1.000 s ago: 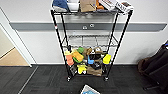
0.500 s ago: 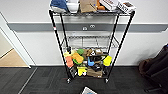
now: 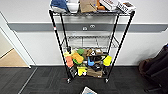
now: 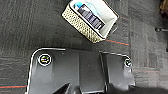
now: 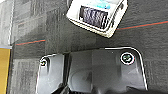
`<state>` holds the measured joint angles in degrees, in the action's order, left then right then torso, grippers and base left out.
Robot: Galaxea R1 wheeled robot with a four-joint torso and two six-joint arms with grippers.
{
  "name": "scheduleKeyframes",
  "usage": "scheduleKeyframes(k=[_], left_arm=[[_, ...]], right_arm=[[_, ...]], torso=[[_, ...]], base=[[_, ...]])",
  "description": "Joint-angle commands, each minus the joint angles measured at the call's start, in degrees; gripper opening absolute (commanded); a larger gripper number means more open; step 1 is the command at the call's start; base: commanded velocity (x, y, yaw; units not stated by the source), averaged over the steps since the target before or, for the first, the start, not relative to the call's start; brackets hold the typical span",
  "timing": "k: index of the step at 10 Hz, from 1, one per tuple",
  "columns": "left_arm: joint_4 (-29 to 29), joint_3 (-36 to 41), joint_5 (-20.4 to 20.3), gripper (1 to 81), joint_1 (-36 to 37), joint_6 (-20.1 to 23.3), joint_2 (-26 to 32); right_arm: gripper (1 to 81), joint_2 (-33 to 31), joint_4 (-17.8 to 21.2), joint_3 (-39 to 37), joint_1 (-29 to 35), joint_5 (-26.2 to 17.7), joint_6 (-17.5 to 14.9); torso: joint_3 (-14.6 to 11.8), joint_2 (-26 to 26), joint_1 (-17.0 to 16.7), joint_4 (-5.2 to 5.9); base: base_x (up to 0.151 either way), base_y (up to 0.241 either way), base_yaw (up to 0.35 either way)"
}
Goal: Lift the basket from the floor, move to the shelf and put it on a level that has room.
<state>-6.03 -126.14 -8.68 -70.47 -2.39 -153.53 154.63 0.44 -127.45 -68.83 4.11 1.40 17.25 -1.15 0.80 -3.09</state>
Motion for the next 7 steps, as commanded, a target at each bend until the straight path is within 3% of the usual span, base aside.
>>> scheduleKeyframes(k=[1,2,5,7], left_arm=[[-3.2,0.7,8.0,81.1,2.8,-2.1,1.7],[-3.5,1.1,7.8,81.1,2.8,-2.2,2.7],[-5.3,3.6,8.0,81.1,4.0,-2.9,4.6],[-5.8,3.1,8.4,81.1,5.3,-3.0,4.5]], right_arm=[[81.1,-0.5,0.4,0.3,1.9,-2.7,0.2],[81.1,-0.3,0.6,-0.4,1.7,-2.7,0.2],[81.1,0.4,0.5,-0.9,0.4,-2.7,0.2],[81.1,0.7,0.4,-1.1,0.4,-2.7,0.2]], torso=[[0.0,0.0,0.0,0.00],[0.0,-5.7,3.7,0.00],[0.0,-6.8,4.3,0.00],[0.0,-10.6,6.7,0.00]], base=[[0.000,0.000,0.000],[0.000,0.000,0.000],[0.000,0.000,0.000],[0.000,0.000,0.000]])
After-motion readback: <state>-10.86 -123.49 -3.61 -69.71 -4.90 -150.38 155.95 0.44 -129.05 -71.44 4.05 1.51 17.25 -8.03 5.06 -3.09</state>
